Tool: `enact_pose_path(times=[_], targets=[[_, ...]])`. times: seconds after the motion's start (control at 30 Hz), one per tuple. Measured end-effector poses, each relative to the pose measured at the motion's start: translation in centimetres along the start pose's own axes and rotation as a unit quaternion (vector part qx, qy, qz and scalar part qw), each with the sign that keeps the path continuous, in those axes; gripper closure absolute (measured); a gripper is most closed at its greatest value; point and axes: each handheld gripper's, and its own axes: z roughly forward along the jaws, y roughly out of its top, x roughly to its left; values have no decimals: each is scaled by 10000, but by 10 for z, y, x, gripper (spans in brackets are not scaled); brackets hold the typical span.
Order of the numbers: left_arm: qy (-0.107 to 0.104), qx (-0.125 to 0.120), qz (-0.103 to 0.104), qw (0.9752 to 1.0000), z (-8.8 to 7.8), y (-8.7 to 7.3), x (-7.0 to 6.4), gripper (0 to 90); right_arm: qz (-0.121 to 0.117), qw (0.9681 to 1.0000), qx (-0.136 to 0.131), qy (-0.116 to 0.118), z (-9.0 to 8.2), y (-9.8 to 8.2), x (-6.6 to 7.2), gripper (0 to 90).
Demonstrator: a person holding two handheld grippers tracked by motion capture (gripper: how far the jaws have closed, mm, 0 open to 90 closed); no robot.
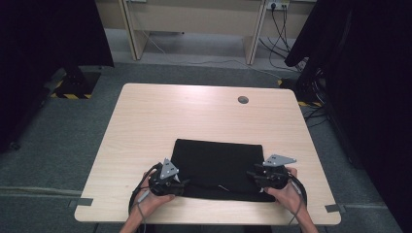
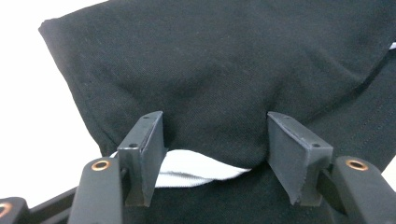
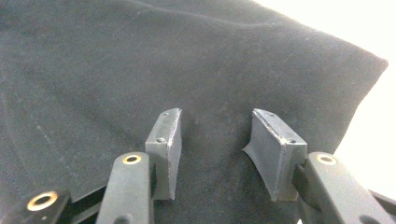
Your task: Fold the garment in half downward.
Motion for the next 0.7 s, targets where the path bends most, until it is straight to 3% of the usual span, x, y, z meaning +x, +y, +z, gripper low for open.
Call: enact_pose_path(times=[0.23, 0.5, 0.63, 0.7], targets=[[-8, 22, 28, 10000, 7, 5, 2, 357, 54, 9999, 35, -96, 5, 9, -15, 494], [2, 51, 26, 10000, 6, 5, 1, 316, -216, 9992, -213, 248, -31, -2, 17, 490], [5, 55, 28, 10000, 6, 5, 0, 309, -270, 9994, -85, 201, -29, -10, 21, 486], [4, 54, 23, 10000, 6, 5, 1, 308, -350, 9992, 43, 179, -22, -14, 20, 569]])
